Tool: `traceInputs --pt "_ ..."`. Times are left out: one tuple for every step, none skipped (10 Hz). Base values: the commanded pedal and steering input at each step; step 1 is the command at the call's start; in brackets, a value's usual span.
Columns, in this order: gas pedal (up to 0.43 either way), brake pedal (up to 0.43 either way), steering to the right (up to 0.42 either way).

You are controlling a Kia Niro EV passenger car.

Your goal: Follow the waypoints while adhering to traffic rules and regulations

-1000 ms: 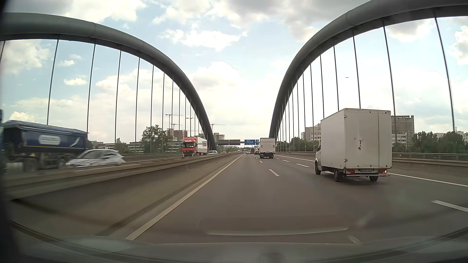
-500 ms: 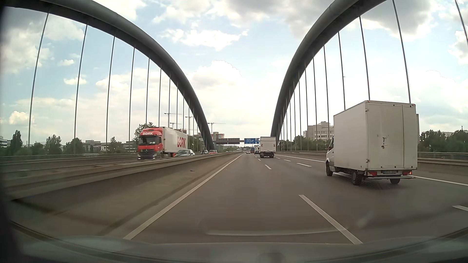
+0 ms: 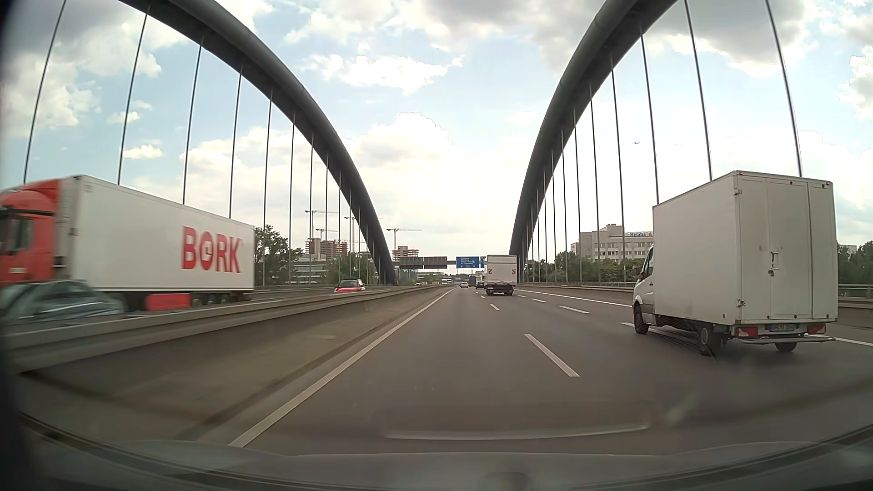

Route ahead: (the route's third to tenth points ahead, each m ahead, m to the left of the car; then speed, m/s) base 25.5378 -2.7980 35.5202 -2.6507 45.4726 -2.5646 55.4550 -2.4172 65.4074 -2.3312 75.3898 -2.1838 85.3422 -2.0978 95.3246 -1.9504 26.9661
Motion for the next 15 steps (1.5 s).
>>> traceInputs --pt "0.189 0.030 -0.002" --pt "0.189 0.030 -0.001" --pt "0.189 0.030 -0.001" --pt "0.189 0.030 -0.001" --pt "0.189 0.030 -0.001" --pt "0.189 0.030 -0.001" --pt "0.189 0.030 0.000" --pt "0.189 0.030 0.000" --pt "0.189 0.030 -0.001" --pt "0.189 0.030 -0.001" --pt "0.189 0.030 0.000" --pt "0.189 0.030 -0.001" --pt "0.189 0.030 0.000" --pt "0.189 0.030 0.000" --pt "0.189 0.030 0.000"
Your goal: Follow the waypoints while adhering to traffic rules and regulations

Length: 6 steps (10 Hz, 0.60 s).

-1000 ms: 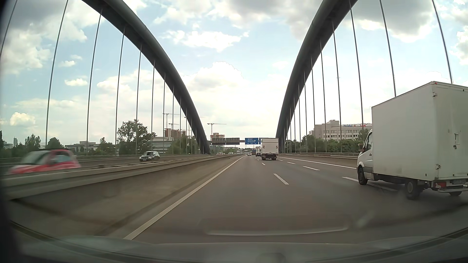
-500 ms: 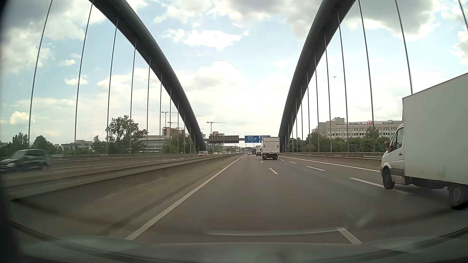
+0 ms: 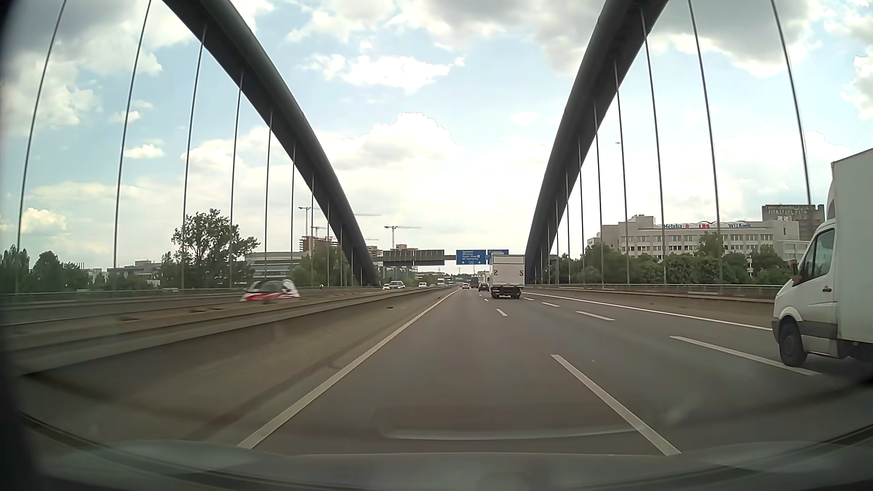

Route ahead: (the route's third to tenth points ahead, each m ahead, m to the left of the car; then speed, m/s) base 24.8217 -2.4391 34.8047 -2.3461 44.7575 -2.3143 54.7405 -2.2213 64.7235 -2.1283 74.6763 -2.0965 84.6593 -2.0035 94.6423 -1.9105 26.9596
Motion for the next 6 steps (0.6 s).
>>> traceInputs --pt "0.189 0.030 0.000" --pt "0.189 0.030 0.000" --pt "0.189 0.030 -0.001" --pt "0.189 0.030 0.000" --pt "0.189 0.030 0.000" --pt "0.189 0.030 0.000"
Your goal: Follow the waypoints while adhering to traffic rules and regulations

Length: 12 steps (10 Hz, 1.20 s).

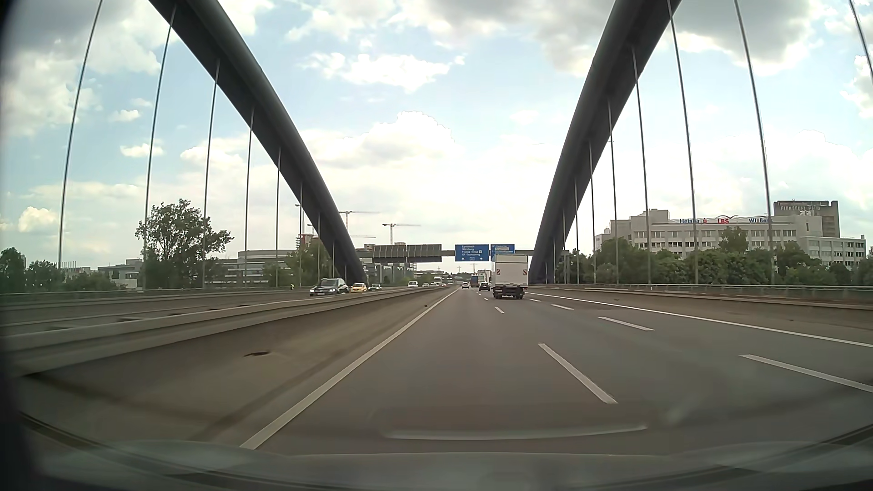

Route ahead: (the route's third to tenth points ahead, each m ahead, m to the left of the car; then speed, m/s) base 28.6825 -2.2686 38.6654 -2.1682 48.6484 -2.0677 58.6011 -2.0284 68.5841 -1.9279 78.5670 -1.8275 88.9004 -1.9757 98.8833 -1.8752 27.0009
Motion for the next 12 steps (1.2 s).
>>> traceInputs --pt "0.189 0.030 0.000" --pt "0.189 0.030 0.000" --pt "0.189 0.030 0.000" --pt "0.189 0.030 0.000" --pt "0.189 0.030 -0.001" --pt "0.189 0.030 0.000" --pt "0.189 0.030 0.000" --pt "0.189 0.030 0.000" --pt "0.189 0.030 -0.001" --pt "0.189 0.030 -0.001" --pt "0.189 0.030 -0.001" --pt "0.189 0.030 -0.001"
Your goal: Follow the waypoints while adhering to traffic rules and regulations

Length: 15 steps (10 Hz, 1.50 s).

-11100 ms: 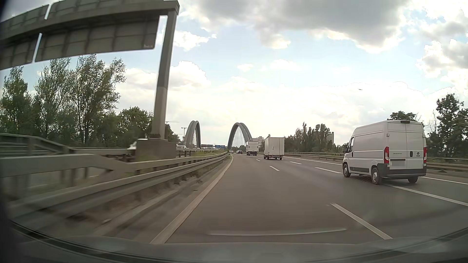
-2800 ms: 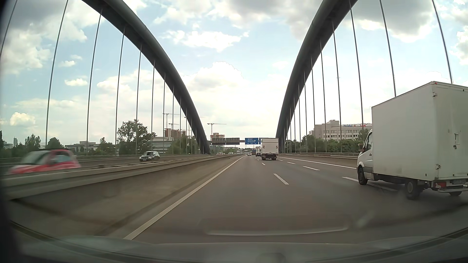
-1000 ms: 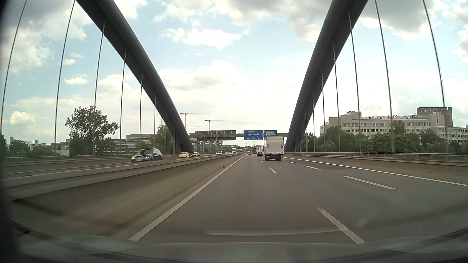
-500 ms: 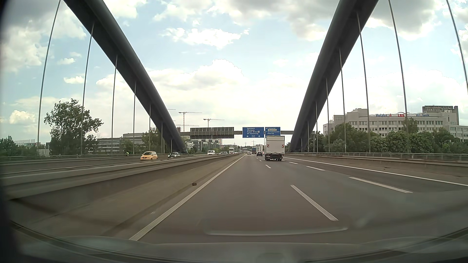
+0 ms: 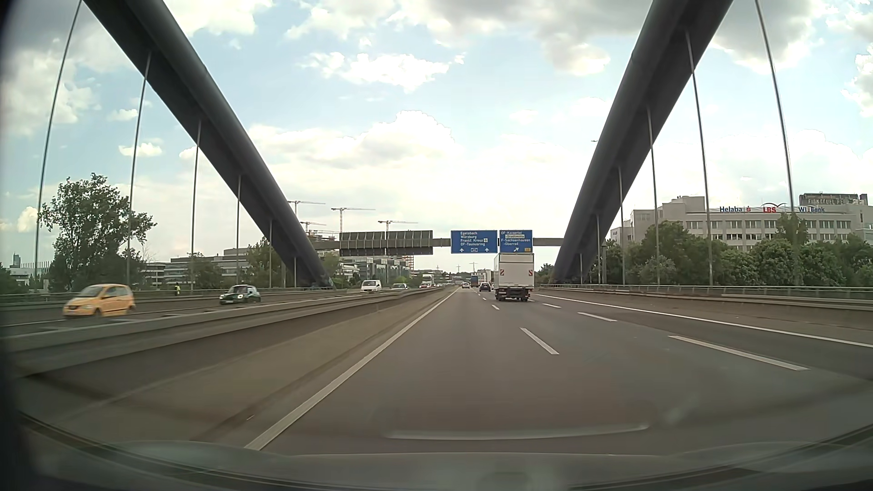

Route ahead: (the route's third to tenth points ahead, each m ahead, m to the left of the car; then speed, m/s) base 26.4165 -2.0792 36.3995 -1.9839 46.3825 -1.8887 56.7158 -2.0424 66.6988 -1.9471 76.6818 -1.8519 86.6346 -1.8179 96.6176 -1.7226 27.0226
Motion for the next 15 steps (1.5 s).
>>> traceInputs --pt "0.189 0.030 -0.001" --pt "0.189 0.030 -0.001" --pt "0.189 0.030 -0.001" --pt "0.189 0.030 -0.001" --pt "0.189 0.030 -0.001" --pt "0.189 0.030 -0.001" --pt "0.189 0.030 0.000" --pt "0.189 0.030 0.000" --pt "0.189 0.030 0.000" --pt "0.189 0.030 0.000" --pt "0.189 0.030 0.001" --pt "0.189 0.030 0.000" --pt "0.189 0.030 0.000" --pt "0.189 0.030 0.000" --pt "0.189 0.030 0.000"
